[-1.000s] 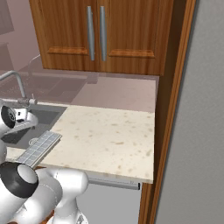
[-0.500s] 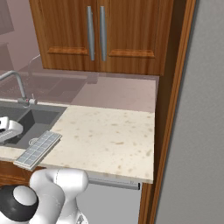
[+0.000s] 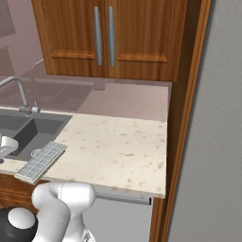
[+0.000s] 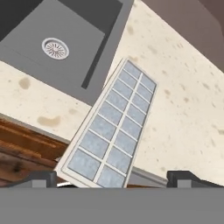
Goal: The ice cube tray has been filled with water. Take the tray and place it in the freezer to make ice. Close the freezer door after placing the tray.
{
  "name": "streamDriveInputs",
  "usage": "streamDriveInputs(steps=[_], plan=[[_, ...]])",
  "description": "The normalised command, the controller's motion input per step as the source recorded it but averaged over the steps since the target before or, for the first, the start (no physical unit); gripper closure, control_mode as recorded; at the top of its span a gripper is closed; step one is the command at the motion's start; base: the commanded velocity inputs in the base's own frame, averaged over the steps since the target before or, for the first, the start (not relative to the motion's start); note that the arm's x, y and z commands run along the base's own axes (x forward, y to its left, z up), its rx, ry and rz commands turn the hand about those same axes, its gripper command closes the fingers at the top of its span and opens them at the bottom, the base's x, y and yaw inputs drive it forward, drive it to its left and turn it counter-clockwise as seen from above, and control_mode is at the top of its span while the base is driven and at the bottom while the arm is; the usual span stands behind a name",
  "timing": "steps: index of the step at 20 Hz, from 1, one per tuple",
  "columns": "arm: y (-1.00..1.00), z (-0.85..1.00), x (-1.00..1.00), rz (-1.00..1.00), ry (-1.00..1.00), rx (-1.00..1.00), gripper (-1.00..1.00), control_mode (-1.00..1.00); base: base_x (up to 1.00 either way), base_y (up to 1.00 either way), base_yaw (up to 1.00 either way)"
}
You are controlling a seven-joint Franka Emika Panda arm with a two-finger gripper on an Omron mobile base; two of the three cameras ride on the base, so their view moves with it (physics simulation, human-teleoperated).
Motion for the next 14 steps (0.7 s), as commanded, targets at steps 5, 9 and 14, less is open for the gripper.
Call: streamDriveInputs(steps=[5, 9, 14], plan=[[0.1, -0.27, 0.0, 0.0, 0.0, -0.18, -1.0, -1.0, 0.0, 0.0, 0.0], [0.05, -0.32, 0.0, 0.0, 0.0, -0.22, -1.0, -1.0, 0.0, 0.0, 0.0], [0.04, -0.34, 0.0, 0.0, 0.0, -0.22, -1.0, -1.0, 0.0, 0.0, 0.0]])
